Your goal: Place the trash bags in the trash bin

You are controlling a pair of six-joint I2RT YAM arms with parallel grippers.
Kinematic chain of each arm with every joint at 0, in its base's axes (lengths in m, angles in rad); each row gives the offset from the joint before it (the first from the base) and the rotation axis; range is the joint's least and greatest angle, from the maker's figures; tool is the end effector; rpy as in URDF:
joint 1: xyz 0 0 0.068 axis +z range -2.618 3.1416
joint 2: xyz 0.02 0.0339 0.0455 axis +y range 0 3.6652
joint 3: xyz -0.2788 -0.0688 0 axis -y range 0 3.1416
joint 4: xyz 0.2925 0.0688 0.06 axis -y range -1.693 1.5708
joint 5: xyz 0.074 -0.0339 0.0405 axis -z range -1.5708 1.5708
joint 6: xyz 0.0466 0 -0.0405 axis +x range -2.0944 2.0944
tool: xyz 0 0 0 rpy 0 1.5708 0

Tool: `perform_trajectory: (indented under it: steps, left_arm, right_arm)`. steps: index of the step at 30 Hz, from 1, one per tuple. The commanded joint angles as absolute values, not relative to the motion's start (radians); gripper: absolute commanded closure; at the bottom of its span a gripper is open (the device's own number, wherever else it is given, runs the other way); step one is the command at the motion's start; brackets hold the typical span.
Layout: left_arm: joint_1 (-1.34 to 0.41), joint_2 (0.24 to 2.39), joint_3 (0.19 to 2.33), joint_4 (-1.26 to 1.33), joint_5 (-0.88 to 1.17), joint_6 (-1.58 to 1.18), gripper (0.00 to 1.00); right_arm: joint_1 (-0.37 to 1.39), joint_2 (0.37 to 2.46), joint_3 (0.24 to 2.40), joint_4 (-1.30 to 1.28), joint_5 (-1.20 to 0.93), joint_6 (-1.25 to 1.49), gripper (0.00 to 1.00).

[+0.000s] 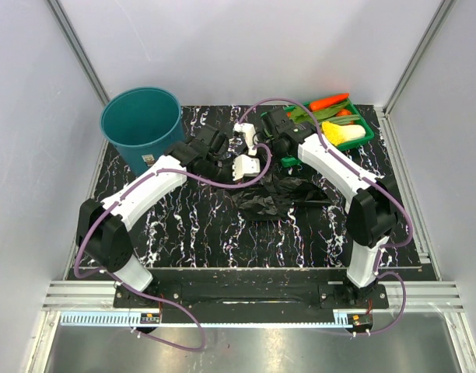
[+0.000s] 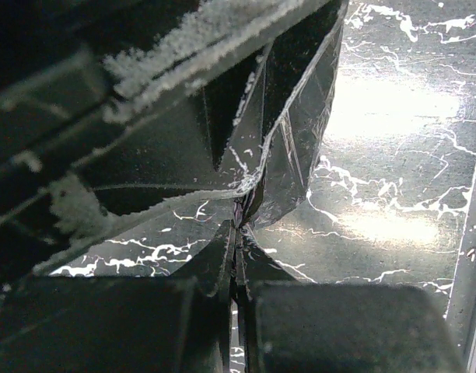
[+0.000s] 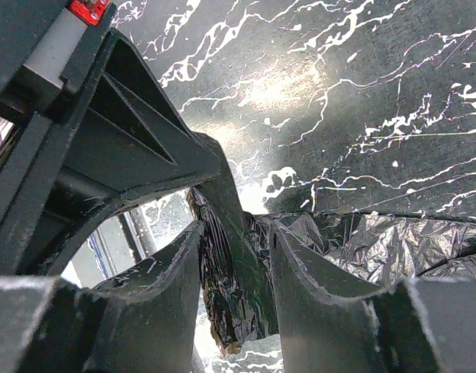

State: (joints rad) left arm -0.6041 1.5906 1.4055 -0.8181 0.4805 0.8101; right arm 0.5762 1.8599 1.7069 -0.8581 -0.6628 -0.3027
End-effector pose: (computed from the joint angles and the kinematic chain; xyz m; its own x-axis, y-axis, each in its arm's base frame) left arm 0.3055 -0.2370 0.3001 0.0346 0.7566 -0.6530 0.9909 0.0589 0.1207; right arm 0.3672 0.2728 0.3016 -0.4686 -0.5847 -0.6622 -0.8833 0.3234 0.3395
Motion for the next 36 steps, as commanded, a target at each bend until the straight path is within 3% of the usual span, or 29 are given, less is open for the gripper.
perform_trajectory:
  steps: [1,36]
  left_arm:
    - [-0.609,1.591,1.434,-0.784,0.460,0.824,1.00]
    - [-0.615,1.628,1.437,-0.753,0.391,0.807,1.00]
  right_arm:
    - [0.597,1.836,1.720,-0.838,-0.669,-0.304,0.55]
    - [0.614,1.787,1.714,-0.873,-0.710,-0.293,0.54]
